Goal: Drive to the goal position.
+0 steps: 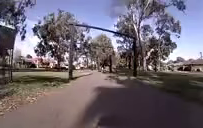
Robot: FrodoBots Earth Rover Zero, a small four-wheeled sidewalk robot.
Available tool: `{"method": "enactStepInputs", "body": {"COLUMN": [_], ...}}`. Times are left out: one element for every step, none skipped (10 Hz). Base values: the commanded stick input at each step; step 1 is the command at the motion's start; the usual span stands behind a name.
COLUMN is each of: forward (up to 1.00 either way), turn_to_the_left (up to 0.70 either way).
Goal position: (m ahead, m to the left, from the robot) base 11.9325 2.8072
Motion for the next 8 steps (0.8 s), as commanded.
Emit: {"method": "enactStepInputs", "body": {"forward": [1.00,1.00,1.00,1.00,1.00,1.00,1.00,1.00], "turn_to_the_left": [0.00,0.00,0.00,0.00,0.00,0.00,0.00,0.00]}}
